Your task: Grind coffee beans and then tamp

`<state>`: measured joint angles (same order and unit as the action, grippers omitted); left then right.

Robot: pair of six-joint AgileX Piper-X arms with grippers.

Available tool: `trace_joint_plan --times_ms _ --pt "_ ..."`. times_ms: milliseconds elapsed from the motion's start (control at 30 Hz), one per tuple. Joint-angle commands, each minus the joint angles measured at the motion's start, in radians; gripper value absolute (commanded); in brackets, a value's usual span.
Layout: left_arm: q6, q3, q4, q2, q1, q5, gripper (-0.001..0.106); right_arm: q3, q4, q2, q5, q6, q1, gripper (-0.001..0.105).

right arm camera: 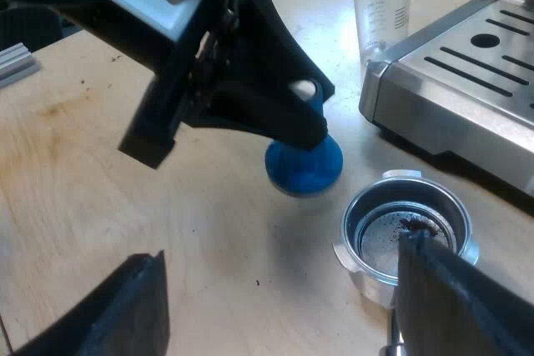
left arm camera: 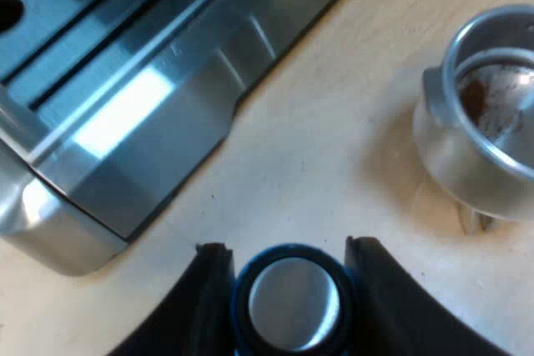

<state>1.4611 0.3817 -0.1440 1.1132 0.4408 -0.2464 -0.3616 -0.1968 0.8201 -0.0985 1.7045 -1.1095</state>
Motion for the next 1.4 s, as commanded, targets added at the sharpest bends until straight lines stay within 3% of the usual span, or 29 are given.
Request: trace_joint_plan --times_ms 33,167,400,467,533,633,800,933,1167,1400 --pt "0.038 -0.006 0.076 0.032 -0.002 -0.006 0.009 -0.011 -0.002 -0.007 0.007 0.013 0.002 0.060" --pt "0.089 -0.006 0.120 0.093 -0.002 -0.006 0.009 -0.011 -0.002 -0.007 0.007 0.013 0.002 0.060" --pt "0.092 -0.006 0.113 0.126 -0.002 -0.006 0.012 -0.011 -0.002 -0.007 0.007 0.013 0.002 0.060" --pt "0.092 -0.006 0.113 0.126 -0.002 -0.006 0.021 -0.011 -0.002 -0.007 0.007 0.013 0.002 0.060" --pt "0.092 -0.006 0.113 0.126 -0.002 -0.006 0.040 -0.011 -0.002 -0.007 0.007 0.013 0.002 0.060" --pt "0.117 -0.006 0.113 0.126 -0.002 -0.006 0.057 -0.011 -0.002 -0.007 0.007 0.013 0.002 0.060" --pt "0.154 -0.003 0.090 0.106 -0.002 -0.029 0.059 -0.011 0.002 -0.007 0.007 0.001 0.002 0.060" --pt "0.154 -0.003 0.055 0.059 -0.002 -0.040 0.059 -0.011 0.007 -0.007 0.014 -0.037 -0.001 0.060" --pt "0.154 0.000 -0.079 -0.209 -0.002 -0.043 0.059 -0.026 0.034 -0.007 0.019 -0.096 0.002 0.060" --pt "0.154 0.047 -0.265 -0.421 -0.002 -0.043 0.059 -0.184 0.303 -0.007 0.032 -0.109 0.002 0.060"
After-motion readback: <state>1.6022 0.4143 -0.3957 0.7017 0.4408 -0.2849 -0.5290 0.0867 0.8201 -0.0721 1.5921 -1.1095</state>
